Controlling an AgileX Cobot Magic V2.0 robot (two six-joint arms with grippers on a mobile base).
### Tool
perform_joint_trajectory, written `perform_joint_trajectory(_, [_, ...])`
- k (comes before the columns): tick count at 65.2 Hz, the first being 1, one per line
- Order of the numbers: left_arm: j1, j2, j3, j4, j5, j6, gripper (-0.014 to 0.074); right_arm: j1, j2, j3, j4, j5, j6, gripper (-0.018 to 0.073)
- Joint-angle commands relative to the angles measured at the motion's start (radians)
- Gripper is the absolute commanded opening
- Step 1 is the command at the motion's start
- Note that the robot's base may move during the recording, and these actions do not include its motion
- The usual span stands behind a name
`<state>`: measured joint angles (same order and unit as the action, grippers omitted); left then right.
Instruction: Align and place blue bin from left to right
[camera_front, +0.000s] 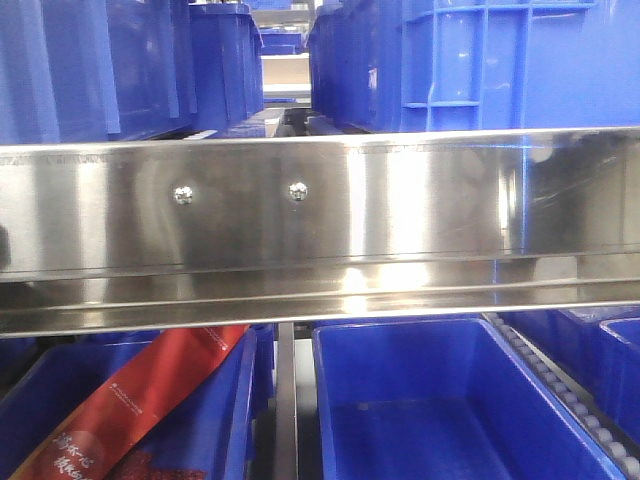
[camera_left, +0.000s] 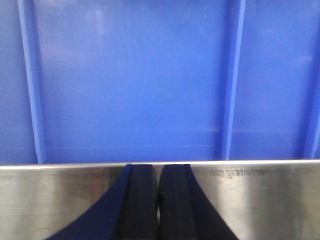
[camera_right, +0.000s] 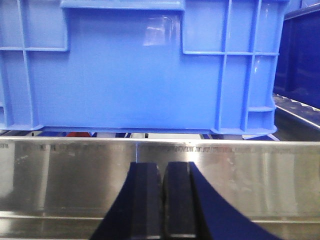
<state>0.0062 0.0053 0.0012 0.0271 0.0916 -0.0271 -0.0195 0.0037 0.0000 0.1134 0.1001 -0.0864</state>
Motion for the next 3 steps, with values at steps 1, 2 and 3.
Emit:
perform_joint_trajectory(1, [0.001, -0.005, -0.001, 0.003, -0.020, 0.003, 0.0004, -0.008, -0.004, 0.000, 0.001, -0.025, -0.005, -0.0081])
perform_joint_trajectory(2, [0.001, -0.005, -0.001, 0.003, -0.020, 0.003, 0.0004, -0.008, -0.004, 0.000, 0.001, -0.025, -0.005, -0.0081])
perform_joint_trajectory(3, [0.001, -0.005, -0.001, 0.003, -0.020, 0.003, 0.0004, -0.008, -0.004, 0.000, 0.001, -0.025, -0.005, -0.0081])
